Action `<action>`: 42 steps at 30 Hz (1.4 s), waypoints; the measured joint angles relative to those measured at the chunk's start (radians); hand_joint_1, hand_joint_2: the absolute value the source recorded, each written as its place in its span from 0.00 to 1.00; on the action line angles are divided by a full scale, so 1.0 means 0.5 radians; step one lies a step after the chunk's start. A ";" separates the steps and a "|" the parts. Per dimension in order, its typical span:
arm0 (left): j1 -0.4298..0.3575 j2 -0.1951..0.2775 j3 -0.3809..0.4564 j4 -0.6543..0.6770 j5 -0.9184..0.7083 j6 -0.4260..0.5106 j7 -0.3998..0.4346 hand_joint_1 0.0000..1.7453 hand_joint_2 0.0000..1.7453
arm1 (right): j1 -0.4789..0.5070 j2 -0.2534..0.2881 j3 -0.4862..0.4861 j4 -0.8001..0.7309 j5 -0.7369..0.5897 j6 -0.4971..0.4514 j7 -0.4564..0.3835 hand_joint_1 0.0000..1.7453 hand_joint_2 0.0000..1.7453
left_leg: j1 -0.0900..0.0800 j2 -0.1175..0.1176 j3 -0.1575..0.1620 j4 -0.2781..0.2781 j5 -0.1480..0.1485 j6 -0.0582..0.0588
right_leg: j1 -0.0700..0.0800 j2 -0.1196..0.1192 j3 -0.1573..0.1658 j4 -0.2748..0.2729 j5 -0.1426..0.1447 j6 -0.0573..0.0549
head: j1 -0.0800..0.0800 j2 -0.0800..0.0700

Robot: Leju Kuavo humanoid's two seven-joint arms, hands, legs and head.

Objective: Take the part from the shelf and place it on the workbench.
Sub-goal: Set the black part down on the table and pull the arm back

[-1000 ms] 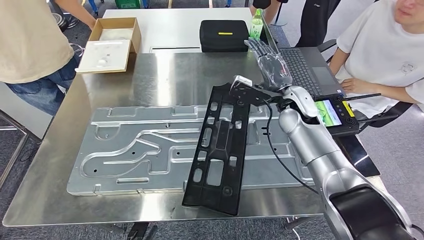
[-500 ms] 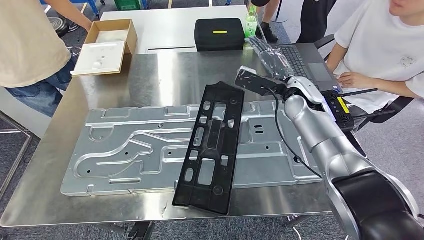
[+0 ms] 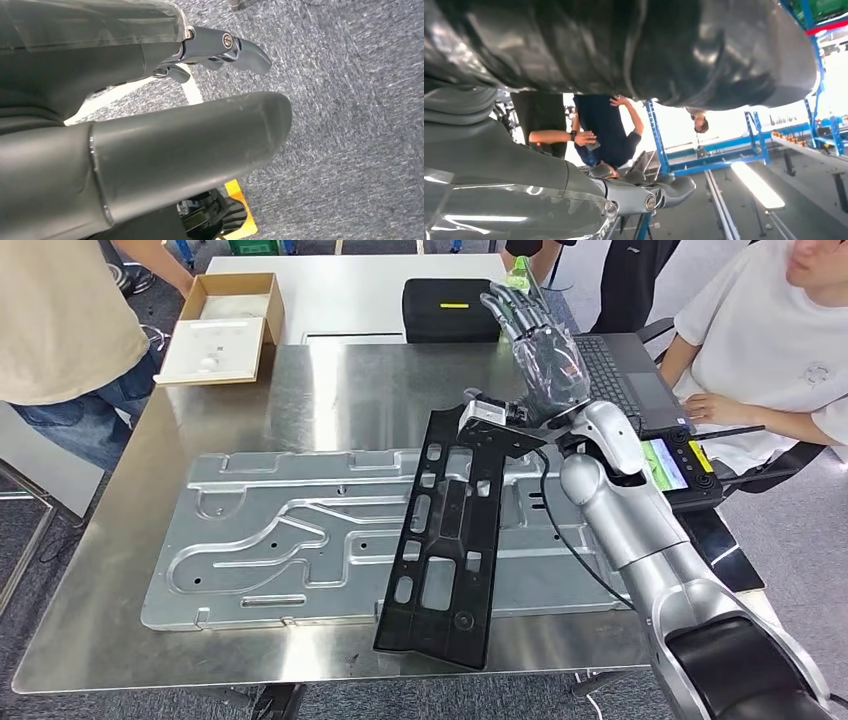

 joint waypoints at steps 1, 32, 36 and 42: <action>0.001 -0.004 0.000 0.000 0.000 -0.002 -0.002 0.00 0.00 | 0.000 0.000 0.000 -0.020 0.013 0.022 0.006 0.00 0.00 | 0.000 -0.002 0.001 0.003 -0.001 -0.002 | 0.000 0.000 0.043 -0.092 0.063 -0.005 | 0.000 0.000; 0.068 0.019 0.097 0.000 0.059 0.043 -0.030 0.00 0.00 | 0.029 0.078 0.213 -0.210 0.457 -0.221 -0.039 0.00 1.00 | -0.008 -0.118 0.012 -0.003 0.001 0.006 | 0.012 0.006 0.072 -0.091 0.040 -0.011 | 0.000 0.000; 0.046 0.012 0.101 0.000 0.062 0.043 -0.042 0.00 0.00 | -0.044 0.090 0.217 -0.209 0.456 -0.211 -0.039 0.00 1.00 | -0.005 -0.187 -0.008 0.010 0.001 -0.020 | 0.014 0.136 0.263 -0.505 0.196 -0.044 | 0.000 0.000; 0.036 0.013 0.112 0.000 0.063 0.045 -0.047 0.00 0.00 | -0.105 0.118 0.228 -0.206 0.453 -0.195 -0.039 0.00 1.00 | -0.006 -0.085 -0.112 0.200 -0.113 -0.084 | -0.004 0.010 0.300 -0.565 0.213 -0.086 | -0.009 0.000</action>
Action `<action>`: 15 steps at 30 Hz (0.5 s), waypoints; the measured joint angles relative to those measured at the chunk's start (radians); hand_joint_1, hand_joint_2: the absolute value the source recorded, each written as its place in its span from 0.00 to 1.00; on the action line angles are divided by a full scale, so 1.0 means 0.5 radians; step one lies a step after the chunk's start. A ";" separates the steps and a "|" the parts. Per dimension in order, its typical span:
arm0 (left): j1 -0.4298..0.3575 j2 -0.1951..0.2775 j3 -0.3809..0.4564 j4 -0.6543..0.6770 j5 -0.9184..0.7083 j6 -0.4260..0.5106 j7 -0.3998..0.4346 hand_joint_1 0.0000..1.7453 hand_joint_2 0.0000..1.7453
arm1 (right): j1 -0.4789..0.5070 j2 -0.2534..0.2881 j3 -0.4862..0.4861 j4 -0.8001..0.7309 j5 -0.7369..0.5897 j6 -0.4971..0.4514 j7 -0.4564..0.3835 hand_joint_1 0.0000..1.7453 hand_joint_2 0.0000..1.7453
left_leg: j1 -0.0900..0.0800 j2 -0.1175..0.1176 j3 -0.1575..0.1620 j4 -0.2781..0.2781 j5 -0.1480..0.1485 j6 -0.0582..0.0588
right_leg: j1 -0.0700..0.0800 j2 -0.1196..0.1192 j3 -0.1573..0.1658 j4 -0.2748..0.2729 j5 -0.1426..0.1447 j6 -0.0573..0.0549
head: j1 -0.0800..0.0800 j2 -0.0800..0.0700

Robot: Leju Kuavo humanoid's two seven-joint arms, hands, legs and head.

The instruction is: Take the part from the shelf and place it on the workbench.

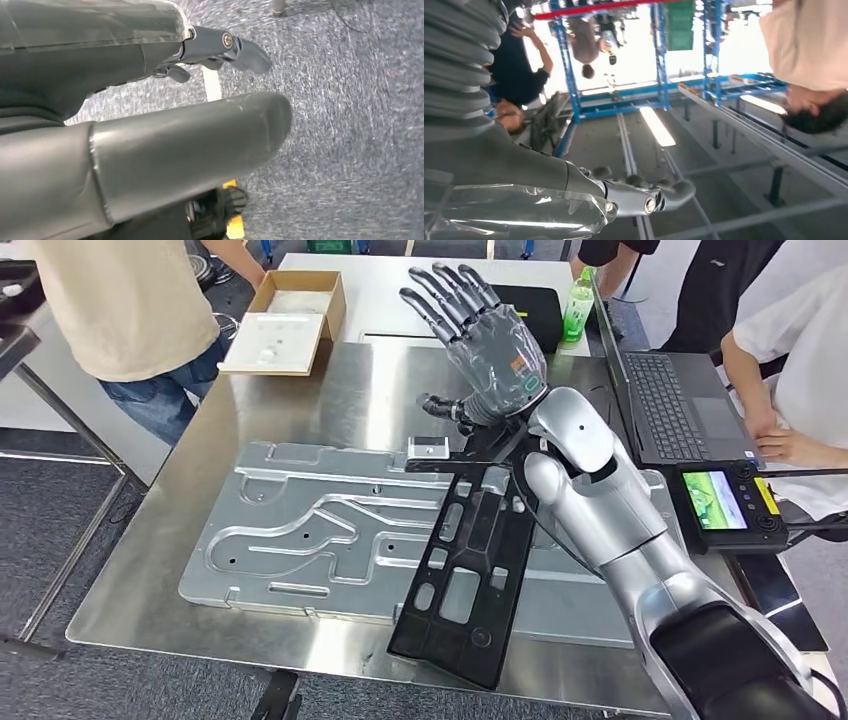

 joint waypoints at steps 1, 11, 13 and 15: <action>-0.003 0.000 0.001 0.000 0.000 0.000 0.002 0.00 0.00 | -0.009 0.002 0.001 0.003 0.000 0.005 0.000 0.00 1.00 | 0.004 0.046 -0.066 0.135 -0.065 -0.009 | 0.000 -0.024 0.002 -0.002 -0.001 -0.004 | -0.003 0.000; 0.022 -0.007 0.004 0.000 -0.001 -0.002 0.021 0.00 0.00 | -0.122 -0.002 0.010 0.062 0.004 0.035 0.000 0.00 1.00 | -0.011 0.208 0.105 -0.203 0.114 0.025 | 0.033 -0.246 0.037 0.018 -0.054 0.044 | 0.000 0.000; 0.030 -0.011 0.004 0.000 -0.001 -0.003 0.019 0.00 0.00 | -0.144 -0.002 0.011 0.072 0.003 0.044 0.000 0.00 1.00 | -0.003 0.162 0.108 -0.210 0.120 0.048 | 0.027 -0.245 0.042 0.027 -0.076 0.063 | 0.001 0.000; 0.029 -0.016 0.005 0.000 -0.002 -0.005 0.018 0.00 0.00 | -0.165 -0.003 0.012 0.082 0.003 0.050 0.000 0.00 1.00 | 0.005 0.119 0.112 -0.220 0.129 0.070 | 0.015 -0.135 -0.016 0.167 -0.170 0.077 | 0.002 0.000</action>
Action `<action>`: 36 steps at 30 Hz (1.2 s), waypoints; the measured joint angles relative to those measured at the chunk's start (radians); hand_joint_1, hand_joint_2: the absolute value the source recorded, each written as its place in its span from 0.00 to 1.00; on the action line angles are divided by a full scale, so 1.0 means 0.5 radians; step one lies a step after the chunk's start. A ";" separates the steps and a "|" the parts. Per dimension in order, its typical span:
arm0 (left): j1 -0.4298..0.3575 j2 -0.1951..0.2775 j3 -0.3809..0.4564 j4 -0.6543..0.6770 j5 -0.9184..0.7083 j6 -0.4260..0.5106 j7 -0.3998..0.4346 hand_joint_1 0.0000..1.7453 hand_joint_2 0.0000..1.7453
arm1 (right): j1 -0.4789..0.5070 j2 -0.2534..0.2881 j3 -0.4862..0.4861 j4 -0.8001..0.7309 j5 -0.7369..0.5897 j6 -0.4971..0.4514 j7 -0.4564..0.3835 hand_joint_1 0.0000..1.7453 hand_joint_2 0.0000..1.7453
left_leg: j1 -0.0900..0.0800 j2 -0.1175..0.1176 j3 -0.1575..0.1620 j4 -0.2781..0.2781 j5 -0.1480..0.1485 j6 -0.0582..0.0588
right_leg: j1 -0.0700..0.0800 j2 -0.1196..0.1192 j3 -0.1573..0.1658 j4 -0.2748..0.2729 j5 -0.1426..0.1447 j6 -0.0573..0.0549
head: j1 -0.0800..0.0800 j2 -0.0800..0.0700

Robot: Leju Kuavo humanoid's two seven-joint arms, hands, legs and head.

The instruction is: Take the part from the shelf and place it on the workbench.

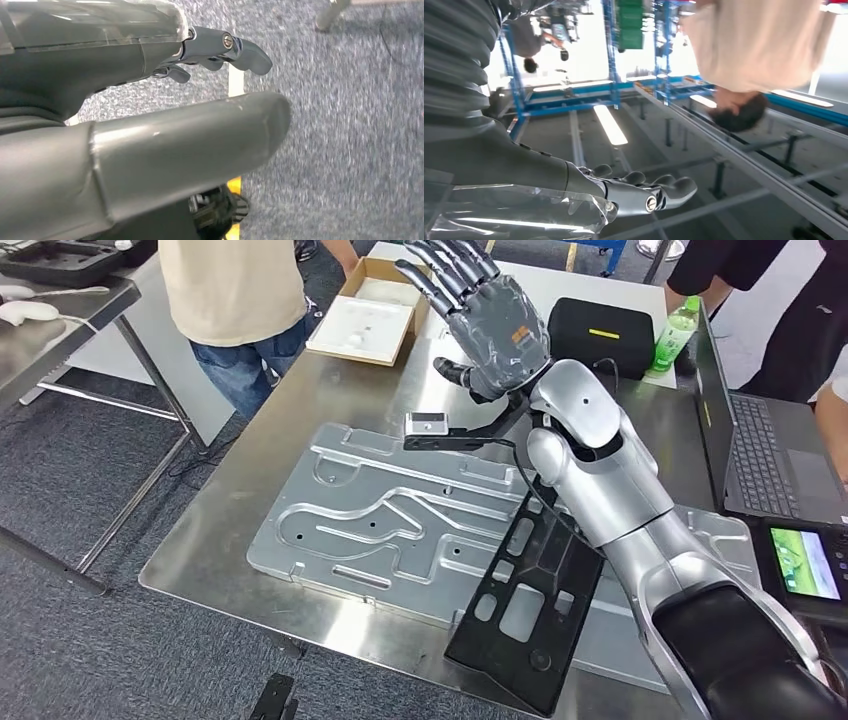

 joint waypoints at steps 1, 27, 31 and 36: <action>-0.003 -0.003 0.000 0.000 -0.001 -0.001 0.000 0.00 0.00 | -0.010 0.000 0.001 0.007 0.000 0.002 0.000 0.00 1.00 | 0.000 -0.021 -0.001 0.000 0.001 0.006 | -0.002 0.061 -0.059 0.129 -0.066 0.002 | 0.000 0.000; 0.006 -0.008 0.001 0.006 -0.038 -0.021 0.029 0.00 0.00 | -0.025 -0.010 0.057 0.113 -0.042 -0.054 0.023 0.00 1.00 | -0.017 0.076 -0.021 0.014 0.003 -0.045 | 0.018 -0.089 0.046 -0.150 0.124 -0.041 | -0.007 0.000; 0.001 -0.009 0.001 0.006 -0.036 -0.018 0.025 0.00 0.00 | 0.000 -0.027 0.059 0.096 -0.063 -0.088 0.027 0.00 1.00 | 0.004 -0.002 -0.009 -0.013 0.024 0.002 | 0.005 0.007 0.004 -0.020 0.019 -0.006 | -0.006 0.000; -0.012 -0.004 0.010 0.006 -0.020 0.006 0.024 0.00 0.00 | 0.076 -0.055 0.059 0.086 -0.072 -0.121 0.027 0.00 1.00 | -0.002 -0.127 -0.011 -0.007 0.028 0.018 | 0.002 0.124 -0.211 0.394 -0.102 -0.005 | -0.006 0.000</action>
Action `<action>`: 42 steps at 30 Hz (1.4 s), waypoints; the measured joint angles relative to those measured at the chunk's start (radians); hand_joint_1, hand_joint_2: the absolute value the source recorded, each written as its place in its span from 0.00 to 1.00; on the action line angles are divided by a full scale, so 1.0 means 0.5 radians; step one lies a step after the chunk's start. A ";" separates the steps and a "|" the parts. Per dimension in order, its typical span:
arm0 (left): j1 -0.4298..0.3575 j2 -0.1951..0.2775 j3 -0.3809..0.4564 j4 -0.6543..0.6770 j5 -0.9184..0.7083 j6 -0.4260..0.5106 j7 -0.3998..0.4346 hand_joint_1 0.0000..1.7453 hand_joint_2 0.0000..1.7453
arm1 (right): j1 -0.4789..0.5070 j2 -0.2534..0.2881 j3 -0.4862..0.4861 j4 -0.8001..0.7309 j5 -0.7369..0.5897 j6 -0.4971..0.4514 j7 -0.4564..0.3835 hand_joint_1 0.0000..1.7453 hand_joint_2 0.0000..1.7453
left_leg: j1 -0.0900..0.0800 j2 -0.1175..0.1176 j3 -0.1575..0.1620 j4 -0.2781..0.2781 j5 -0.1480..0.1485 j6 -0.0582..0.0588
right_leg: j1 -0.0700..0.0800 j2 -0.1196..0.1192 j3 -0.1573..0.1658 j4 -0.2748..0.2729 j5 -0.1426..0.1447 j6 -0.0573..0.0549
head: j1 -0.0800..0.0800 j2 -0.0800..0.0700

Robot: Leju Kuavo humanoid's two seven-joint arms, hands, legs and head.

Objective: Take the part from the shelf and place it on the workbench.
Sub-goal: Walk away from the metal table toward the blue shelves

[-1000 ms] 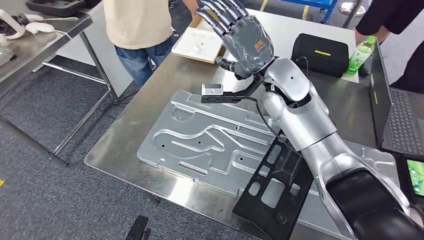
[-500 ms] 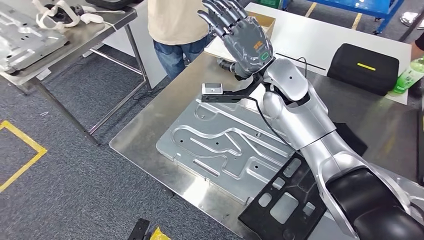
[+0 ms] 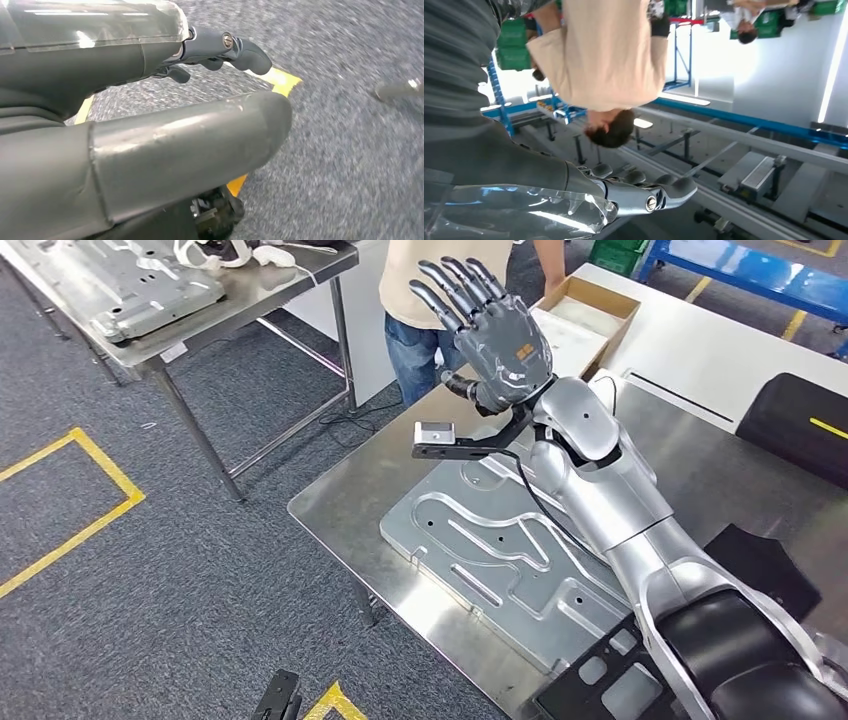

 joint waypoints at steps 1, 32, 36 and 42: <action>0.000 0.004 0.004 0.000 0.004 0.003 0.000 0.00 0.00 | 0.005 0.000 0.000 -0.003 0.000 -0.003 0.000 0.00 1.00 | -0.001 -0.028 0.001 0.004 0.000 -0.001 | 0.000 0.013 0.038 -0.097 0.073 -0.008 | 0.000 0.000; -0.034 0.055 0.044 0.000 0.009 0.016 0.010 0.00 0.00 | 0.048 0.018 -0.007 -0.047 0.002 -0.052 -0.025 0.00 1.00 | 0.006 -0.036 -0.019 0.019 0.000 -0.016 | -0.015 0.016 0.052 -0.114 0.075 -0.005 | -0.006 0.000; -0.037 0.056 0.046 0.001 0.010 0.017 0.012 0.00 0.00 | 0.041 0.017 -0.013 -0.046 0.002 -0.052 -0.029 0.00 1.00 | 0.011 -0.126 -0.046 0.039 0.000 -0.046 | -0.020 0.161 0.200 -0.491 0.234 -0.022 | -0.006 0.000; -0.019 0.060 0.051 0.002 0.010 0.016 0.012 0.00 0.00 | 0.032 0.033 -0.015 -0.045 0.005 -0.052 -0.034 0.00 1.00 | 0.012 0.022 -0.153 0.237 -0.106 -0.105 | -0.018 0.023 0.244 -0.544 0.244 -0.069 | -0.009 0.000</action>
